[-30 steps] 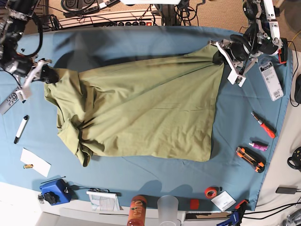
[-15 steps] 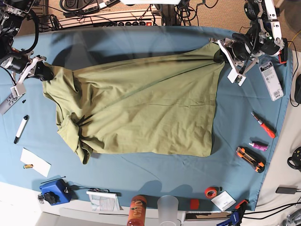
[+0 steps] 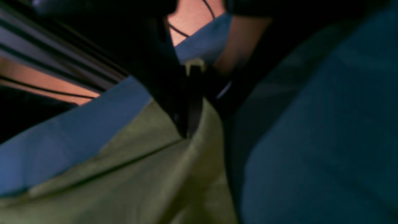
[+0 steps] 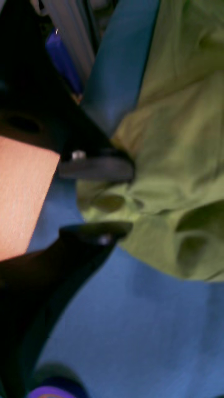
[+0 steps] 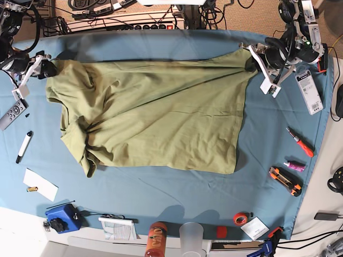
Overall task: Layout the t-shirt on the table in an organized manner, then fold the t-shirt properly
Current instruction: 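Release the shirt with the right gripper and move it aside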
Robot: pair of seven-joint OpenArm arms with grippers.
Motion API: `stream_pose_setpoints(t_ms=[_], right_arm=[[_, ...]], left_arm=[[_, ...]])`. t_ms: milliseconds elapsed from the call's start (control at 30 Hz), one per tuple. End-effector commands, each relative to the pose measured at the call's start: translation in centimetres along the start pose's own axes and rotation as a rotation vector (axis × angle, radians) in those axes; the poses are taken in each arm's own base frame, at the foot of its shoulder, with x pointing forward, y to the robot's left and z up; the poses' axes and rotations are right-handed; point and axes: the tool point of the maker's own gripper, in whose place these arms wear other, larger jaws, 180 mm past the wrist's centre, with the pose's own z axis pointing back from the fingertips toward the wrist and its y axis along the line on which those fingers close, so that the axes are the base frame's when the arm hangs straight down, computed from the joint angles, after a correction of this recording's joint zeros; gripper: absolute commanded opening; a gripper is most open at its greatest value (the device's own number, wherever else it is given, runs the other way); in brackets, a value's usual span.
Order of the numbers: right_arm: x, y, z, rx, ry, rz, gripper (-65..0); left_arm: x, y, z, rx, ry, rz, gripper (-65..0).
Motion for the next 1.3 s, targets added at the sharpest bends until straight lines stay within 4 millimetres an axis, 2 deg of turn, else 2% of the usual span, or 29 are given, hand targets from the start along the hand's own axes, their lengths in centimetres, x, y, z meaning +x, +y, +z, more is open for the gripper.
stream_pose_setpoints(t_ms=[0, 100, 200, 300, 400, 500, 667, 867, 1067, 1100, 1200, 1267], right_arm=[[1.7, -0.2, 1.0, -0.002, -0.045, 0.030, -41.9], [3.6, 0.3, 2.2, 0.048, -0.114, 0.036, -41.9], [6.6, 0.3, 5.1, 0.086, -0.258, 0.028, -41.9], [8.7, -2.3, 8.1, -0.028, -0.360, 0.023, -41.9], [9.7, -4.0, 9.0, -0.118, -0.377, 0.034, -41.9], [9.6, -4.4, 7.8, -0.159, -0.313, 0.058, -41.9], [6.5, -4.8, 3.6, -0.201, -0.085, 0.110, -41.9], [5.8, -5.5, -0.3, -0.226, -0.025, 0.154, -41.9], [4.8, -5.2, -3.9, -0.149, 0.054, 0.114, -42.3], [4.5, -5.2, -4.4, -0.140, 0.070, 0.109, -45.6], [3.4, -5.2, -4.7, -0.134, 0.125, 0.099, -65.0], [3.4, -5.5, -4.4, -0.142, 0.122, 0.090, -65.0]], left_arm=[[0.8, 0.1, 0.5, 0.007, -0.031, -0.017, -65.0], [0.8, 0.1, 0.5, 0.008, -0.030, -0.017, -65.0], [0.8, 0.1, 0.5, 0.007, -0.030, -0.017, -65.0], [0.9, 0.1, 0.5, 0.007, -0.033, -0.017, -65.0], [1.0, 0.0, 0.5, 0.003, -0.042, -0.015, -65.0], [1.2, -0.2, 0.5, -0.010, -0.051, -0.011, -65.0], [1.2, -0.2, 0.5, -0.009, -0.050, -0.011, -65.0], [1.3, -0.2, 0.5, -0.009, -0.055, -0.012, -65.0], [2.3, -0.2, 0.6, -0.010, -0.111, -0.011, -65.0], [2.3, -0.2, 0.6, -0.009, -0.110, -0.011, -65.0], [2.2, -0.2, 0.6, -0.009, -0.106, -0.011, -65.0], [2.0, -0.2, 0.5, -0.009, -0.098, -0.011, -65.0]])
